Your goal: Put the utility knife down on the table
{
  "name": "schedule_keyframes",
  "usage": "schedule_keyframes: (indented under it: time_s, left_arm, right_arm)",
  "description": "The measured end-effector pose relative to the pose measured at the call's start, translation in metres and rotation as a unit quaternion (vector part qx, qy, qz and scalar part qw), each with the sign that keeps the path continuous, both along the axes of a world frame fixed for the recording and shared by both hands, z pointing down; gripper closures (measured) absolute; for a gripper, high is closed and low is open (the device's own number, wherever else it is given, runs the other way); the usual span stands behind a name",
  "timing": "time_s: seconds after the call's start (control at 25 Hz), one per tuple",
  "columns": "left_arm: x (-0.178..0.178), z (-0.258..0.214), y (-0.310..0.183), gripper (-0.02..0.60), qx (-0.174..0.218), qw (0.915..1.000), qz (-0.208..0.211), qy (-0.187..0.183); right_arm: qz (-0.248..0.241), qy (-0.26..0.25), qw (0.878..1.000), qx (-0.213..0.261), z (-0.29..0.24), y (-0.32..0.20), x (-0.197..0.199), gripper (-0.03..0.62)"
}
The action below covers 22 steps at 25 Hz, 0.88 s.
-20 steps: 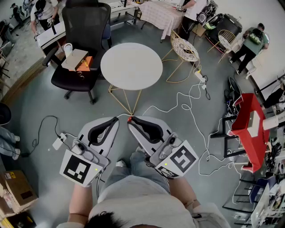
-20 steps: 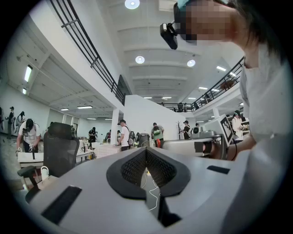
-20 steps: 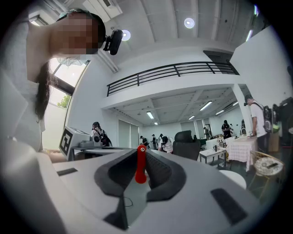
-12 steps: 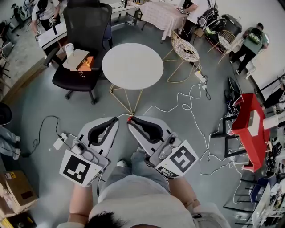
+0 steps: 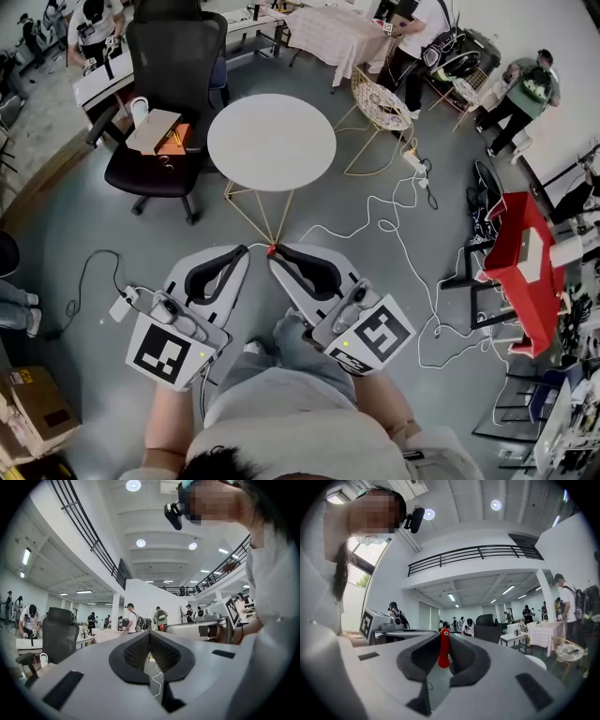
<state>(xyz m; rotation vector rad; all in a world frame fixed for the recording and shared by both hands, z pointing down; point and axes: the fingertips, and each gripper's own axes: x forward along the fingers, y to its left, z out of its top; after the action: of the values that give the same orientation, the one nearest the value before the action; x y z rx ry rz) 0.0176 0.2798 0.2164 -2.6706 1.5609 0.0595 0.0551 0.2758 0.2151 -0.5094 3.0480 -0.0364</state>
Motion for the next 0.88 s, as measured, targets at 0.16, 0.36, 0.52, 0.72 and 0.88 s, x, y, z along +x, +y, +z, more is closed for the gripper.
schedule_keyframes:
  time_s: [0.16, 0.36, 0.52, 0.72, 0.88]
  left_arm:
    - [0.008, 0.005, -0.017, 0.572, -0.009, 1.0, 0.001, -0.002]
    - [0.014, 0.007, -0.055, 0.571, -0.011, 0.9999, -0.007, -0.004]
    - [0.023, 0.008, -0.096, 0.572, -0.008, 0.9999, -0.012, -0.002]
    - [0.039, 0.0, -0.149, 0.572, -0.004, 0.9998, -0.019, -0.002]
    - [0.049, -0.002, -0.184, 0.572, -0.002, 0.9996, -0.028, -0.004]
  right_arm:
    - [0.007, 0.003, 1.0, -0.007, 0.006, -0.019, 0.008, 0.533]
    - [-0.001, 0.003, 1.0, -0.005, 0.006, -0.055, 0.013, 0.533]
    - [-0.009, 0.003, 1.0, -0.003, 0.006, -0.095, 0.02, 0.534]
    - [-0.018, 0.002, 1.0, 0.0, -0.002, -0.15, 0.033, 0.533]
    - [-0.027, 0.0, 1.0, 0.002, -0.004, -0.185, 0.044, 0.533]
